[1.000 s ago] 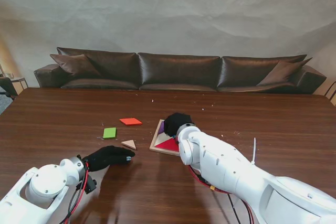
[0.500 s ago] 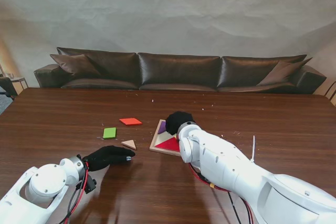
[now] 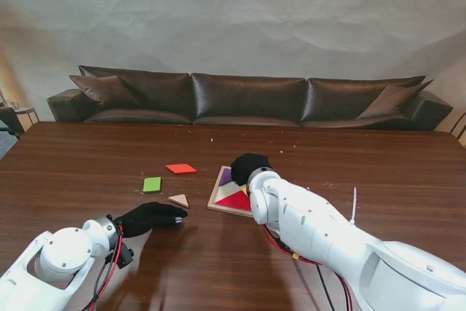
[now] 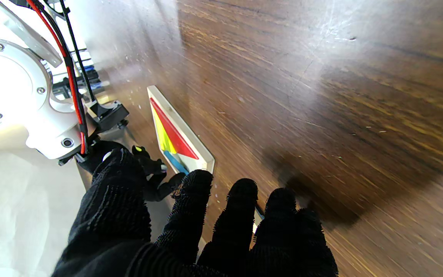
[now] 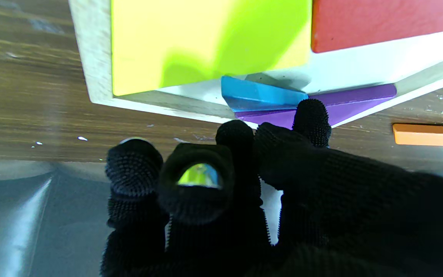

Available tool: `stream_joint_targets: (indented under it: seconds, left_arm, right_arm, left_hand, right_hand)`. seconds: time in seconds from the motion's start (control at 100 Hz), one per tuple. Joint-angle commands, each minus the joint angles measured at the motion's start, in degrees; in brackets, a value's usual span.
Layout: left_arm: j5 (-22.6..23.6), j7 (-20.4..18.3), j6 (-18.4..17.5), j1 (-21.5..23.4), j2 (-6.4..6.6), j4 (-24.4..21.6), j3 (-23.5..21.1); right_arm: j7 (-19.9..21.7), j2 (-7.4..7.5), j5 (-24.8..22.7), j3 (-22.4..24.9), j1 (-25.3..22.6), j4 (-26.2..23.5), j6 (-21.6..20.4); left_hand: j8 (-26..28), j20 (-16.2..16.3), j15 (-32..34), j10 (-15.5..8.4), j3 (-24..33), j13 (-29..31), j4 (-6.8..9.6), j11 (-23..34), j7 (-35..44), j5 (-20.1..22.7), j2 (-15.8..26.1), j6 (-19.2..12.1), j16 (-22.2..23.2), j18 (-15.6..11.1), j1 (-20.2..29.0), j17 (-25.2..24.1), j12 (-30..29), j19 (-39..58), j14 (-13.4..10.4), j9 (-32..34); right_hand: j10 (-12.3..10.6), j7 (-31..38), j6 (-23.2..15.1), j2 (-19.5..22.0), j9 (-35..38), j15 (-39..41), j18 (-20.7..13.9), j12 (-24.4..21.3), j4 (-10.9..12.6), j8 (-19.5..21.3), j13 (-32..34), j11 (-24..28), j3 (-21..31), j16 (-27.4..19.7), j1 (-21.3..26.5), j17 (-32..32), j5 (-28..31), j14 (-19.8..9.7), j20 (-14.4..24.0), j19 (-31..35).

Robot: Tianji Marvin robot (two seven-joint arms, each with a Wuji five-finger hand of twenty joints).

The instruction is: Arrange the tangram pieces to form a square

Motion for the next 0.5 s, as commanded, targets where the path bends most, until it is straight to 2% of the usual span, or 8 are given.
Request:
stream_joint_targets:
  seconds: [0.0, 0.16, 0.29, 0.31, 0.33, 0.35, 0.49]
  left_arm:
    - [0.3, -1.3, 0.4, 0.8, 0.08, 0.5, 0.0]
    - [0.3, -1.4, 0.6, 0.9, 0.11, 0.4, 0.0]
    - [0.2, -1.4, 0.7, 0.9, 0.11, 0.3, 0.1]
    - [0.2, -1.4, 0.7, 0.9, 0.1, 0.3, 0.1]
    - [0.2, -1.4, 0.6, 0.8, 0.09, 0.4, 0.1]
    - [0.2, -1.4, 0.6, 0.8, 0.09, 0.4, 0.1]
    - [0.0, -1.4, 0.3, 0.5, 0.09, 0.6, 0.4]
  right_arm:
    - [-0.3, 0.04, 0.0, 0.5, -0.5, -0.6, -0.3]
    - [-1.6, 0.84, -0.3, 2.2, -1.3, -2.5, 0.4]
    - [-0.8, 2.52, -1.3, 3.3, -2.0, -5.4, 2.5]
    - [-0.6, 2.76, -1.5, 3.4, -2.1, -5.7, 2.9]
    - [-0.4, 2.99, -1.6, 3.6, -2.2, -6.0, 3.2]
    - [-0.2, 3.27, -1.8, 3.7, -2.3, -6.4, 3.5]
    - [1.5, 5.04, -3.4, 4.2, -2.8, -8.4, 5.8]
  left_hand:
    - [0.2, -1.2, 0.1, -0.4, -1.3, 0.6, 1.68, 0.2, 0.2, 0.7, 2.6, -0.3, 0.7, 14.6, 0.9, 1.5, 0.6, -0.2, 5.0, 0.2]
    - [0.2, -1.2, 0.2, -0.5, -1.4, 0.6, 1.67, 0.2, 0.2, 0.7, 2.5, -0.3, 0.7, 14.6, 0.9, 1.6, 0.6, -0.2, 5.1, 0.2]
    - [0.2, -1.2, 0.1, -0.4, -1.4, 0.6, 1.67, 0.2, 0.2, 0.7, 2.6, -0.2, 0.7, 14.6, 0.9, 1.5, 0.6, -0.2, 5.1, 0.2]
    - [0.2, -1.2, 0.2, -0.4, -1.4, 0.6, 1.67, 0.2, 0.2, 0.7, 2.6, -0.2, 0.7, 14.6, 0.9, 1.5, 0.6, -0.2, 5.1, 0.2]
    - [0.2, -1.2, 0.2, -0.4, -1.4, 0.6, 1.68, 0.2, 0.2, 0.7, 2.6, -0.2, 0.7, 14.6, 0.9, 1.5, 0.6, -0.2, 5.2, 0.2]
    - [0.2, -1.2, 0.2, -0.4, -1.4, 0.7, 1.67, 0.2, 0.2, 0.7, 2.5, -0.3, 0.7, 14.6, 0.9, 1.5, 0.6, -0.2, 5.1, 0.3]
    - [0.2, -1.2, 0.2, -0.4, -1.3, 0.7, 1.68, 0.2, 0.2, 0.7, 2.6, -0.2, 0.7, 14.6, 0.9, 1.5, 0.6, -0.2, 5.1, 0.3]
  right_hand:
    - [-1.2, 1.0, -0.1, 0.4, -0.4, 2.2, -0.7, -0.3, -1.1, -0.4, 1.5, 1.2, 0.6, 1.2, -0.1, -2.3, -1.1, -0.8, 1.2, 3.4]
    - [-1.1, 1.7, 0.1, -0.2, 0.2, 2.8, -0.3, -0.4, -1.2, -0.3, 1.5, 1.2, 1.1, 1.5, -0.1, -2.0, -0.2, -0.7, 1.2, 3.4]
    - [-1.2, 2.2, 1.5, -0.9, 0.7, 3.4, 0.0, -0.4, -1.4, -0.4, 1.5, 1.3, 1.9, 1.8, -0.4, -1.5, 0.2, -1.0, 1.1, 3.5]
    - [-1.3, 2.3, 2.0, -1.1, 0.8, 3.6, 0.0, -0.4, -1.4, -0.7, 1.5, 1.3, 2.1, 1.9, -0.5, -1.4, 0.2, -1.0, 1.1, 3.5]
    - [-1.2, 3.5, 2.5, -1.4, 0.9, 3.8, 0.2, -0.4, -1.5, -3.1, 1.5, 1.3, 2.5, 2.0, -0.7, -1.3, 0.0, -0.7, 1.0, 3.6]
    - [-1.2, 3.8, 2.7, -1.5, 1.0, 3.9, 0.2, -0.3, -1.6, -3.7, 1.5, 1.4, 2.6, 2.0, -0.7, -1.2, -0.1, -0.8, 1.0, 3.6]
    - [-1.1, 4.4, 4.0, -2.8, 1.9, 4.9, 0.5, -0.4, -1.4, -4.1, 1.5, 1.5, 3.7, 2.5, -1.2, -0.2, 0.3, -1.4, 1.0, 3.9]
